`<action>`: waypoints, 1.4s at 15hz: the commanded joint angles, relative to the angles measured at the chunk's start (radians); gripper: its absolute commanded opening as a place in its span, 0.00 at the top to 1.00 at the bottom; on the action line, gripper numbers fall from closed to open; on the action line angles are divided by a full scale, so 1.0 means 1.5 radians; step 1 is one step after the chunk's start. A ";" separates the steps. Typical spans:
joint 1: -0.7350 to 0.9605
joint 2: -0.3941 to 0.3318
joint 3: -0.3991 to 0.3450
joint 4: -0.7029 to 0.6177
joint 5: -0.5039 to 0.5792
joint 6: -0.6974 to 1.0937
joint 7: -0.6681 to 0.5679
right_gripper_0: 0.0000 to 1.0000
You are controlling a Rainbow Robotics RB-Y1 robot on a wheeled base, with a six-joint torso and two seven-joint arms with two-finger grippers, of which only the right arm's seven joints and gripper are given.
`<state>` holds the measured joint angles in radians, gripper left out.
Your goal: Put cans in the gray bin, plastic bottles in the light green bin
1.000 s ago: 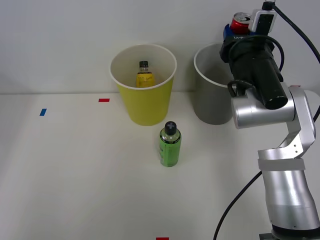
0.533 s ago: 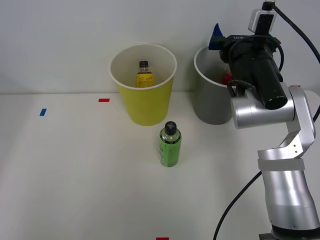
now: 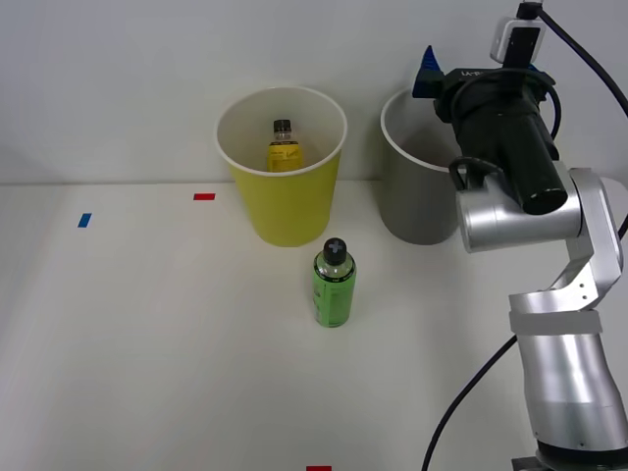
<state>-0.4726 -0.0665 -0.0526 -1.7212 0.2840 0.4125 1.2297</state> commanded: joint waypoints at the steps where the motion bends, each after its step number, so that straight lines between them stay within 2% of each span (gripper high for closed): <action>1: 0.013 -0.020 0.004 -0.027 -0.006 -0.002 -0.004 0.00; 5: 0.153 -0.062 0.013 -0.199 -0.076 -0.001 -0.010 0.00; 6: 0.193 -0.069 0.013 -0.244 -0.073 0.004 -0.010 0.00; 8: 0.282 -0.086 0.026 -0.349 -0.028 0.063 -0.012 0.00; 9: 0.331 -0.095 0.044 -0.405 0.028 0.095 -0.016 0.00; 11: 0.411 -0.116 0.078 -0.463 0.093 0.110 -0.053 0.00; 15: 0.557 -0.142 0.117 -0.496 0.221 0.053 -0.190 0.00; 18: 0.657 -0.142 0.119 -0.496 0.307 -0.018 -0.261 0.00; 21: 0.736 -0.141 0.119 -0.496 0.309 -0.061 -0.311 0.00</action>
<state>0.5937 -0.2778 0.1255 -2.4653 0.7451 0.3458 0.7810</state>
